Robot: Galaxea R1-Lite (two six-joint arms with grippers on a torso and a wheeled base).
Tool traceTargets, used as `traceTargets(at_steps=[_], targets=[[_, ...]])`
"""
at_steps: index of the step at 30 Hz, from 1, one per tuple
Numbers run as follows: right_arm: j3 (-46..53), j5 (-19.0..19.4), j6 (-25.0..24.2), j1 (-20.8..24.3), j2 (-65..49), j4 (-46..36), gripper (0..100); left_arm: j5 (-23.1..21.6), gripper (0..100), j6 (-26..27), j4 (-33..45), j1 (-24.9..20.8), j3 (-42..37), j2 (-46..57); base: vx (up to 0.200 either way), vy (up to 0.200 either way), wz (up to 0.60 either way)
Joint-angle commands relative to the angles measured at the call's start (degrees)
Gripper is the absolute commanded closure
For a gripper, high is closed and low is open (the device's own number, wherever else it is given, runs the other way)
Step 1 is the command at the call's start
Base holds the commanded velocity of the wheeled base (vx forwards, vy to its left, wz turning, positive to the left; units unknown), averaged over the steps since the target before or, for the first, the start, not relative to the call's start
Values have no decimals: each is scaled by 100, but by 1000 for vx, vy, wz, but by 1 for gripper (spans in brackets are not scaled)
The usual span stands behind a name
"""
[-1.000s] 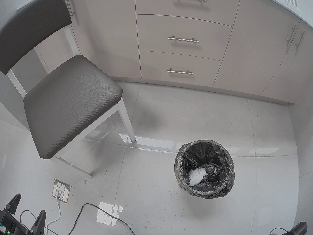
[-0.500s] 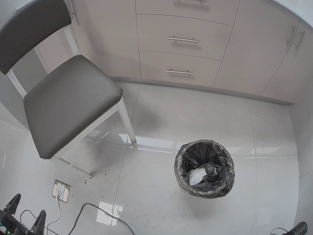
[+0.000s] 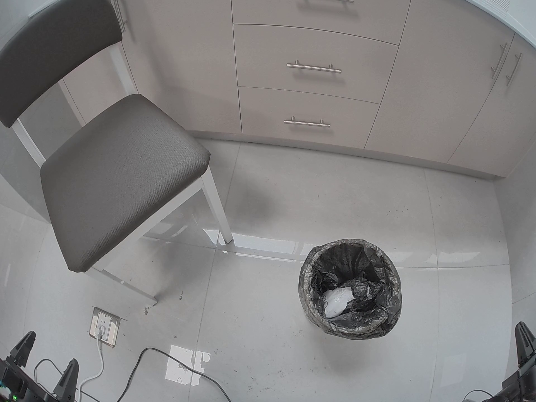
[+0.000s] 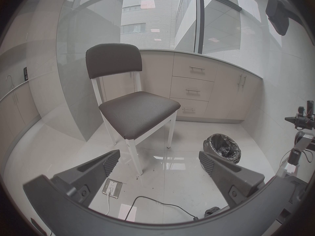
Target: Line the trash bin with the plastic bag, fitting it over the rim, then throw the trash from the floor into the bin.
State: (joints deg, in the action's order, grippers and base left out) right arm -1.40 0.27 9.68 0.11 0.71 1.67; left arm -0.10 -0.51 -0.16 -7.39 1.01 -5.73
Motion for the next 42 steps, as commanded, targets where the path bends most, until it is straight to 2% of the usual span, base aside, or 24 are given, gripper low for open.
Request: traceTargets(at_steps=[1, 2, 4, 6, 7, 8, 9, 13, 16, 17, 18, 19, 21, 42], targets=[[70, 8, -590, 7, -71, 18, 100, 1, 0, -2, -2, 0, -101, 2, 0, 0, 0], [52, 0, -1021, 7, -71, -53, 100, 1, 0, -2, -2, 0, -101, 2, 0, 0, 0], [35, -88, -1434, 7, -71, -44, 100, 1, 0, -2, -2, 0, -101, 2, 0, 0, 0], [44, -545, -1530, 7, -71, -44, 100, 1, 0, -10, -2, 0, -101, 2, 0, 0, 0], [44, -589, -1530, 7, -71, -44, 100, 1, 0, -10, -2, 0, -101, 2, 0, 0, 0], [52, -879, -1522, 7, -71, -44, 100, 1, 0, -2, -2, 0, -101, 2, 0, 0, 0], [52, -888, -1513, 7, -71, -44, 100, 1, 0, -2, -2, 0, -101, 2, 0, 0, 0], [44, -774, -1284, 7, -71, -53, 100, 1, 0, -10, -2, 0, -101, 2, 0, 0, 0], [52, -510, -1065, 7, -71, -70, 100, 1, 0, -2, -2, 0, -101, 2, 0, 0, 0], [105, -255, -1003, 7, -71, -70, 100, 1, 0, -10, -2, 0, -101, 2, 0, 0, 0], [105, -255, -1003, 7, -71, -70, 100, 1, 0, -10, -2, 0, -101, 2, 0, 0, 0], [114, -36, -880, 7, -71, -132, 100, 1, 0, -2, -2, 0, -101, 2, 0, 0, 0], [105, 26, -792, -2, -71, -185, 100, 1, 0, -10, -2, 0, -101, 2, 0, 0, 0], [123, 35, -950, 7, -71, -185, 100, 1, 0, -10, -2, 0, -101, 2, 0, 0, 0]])
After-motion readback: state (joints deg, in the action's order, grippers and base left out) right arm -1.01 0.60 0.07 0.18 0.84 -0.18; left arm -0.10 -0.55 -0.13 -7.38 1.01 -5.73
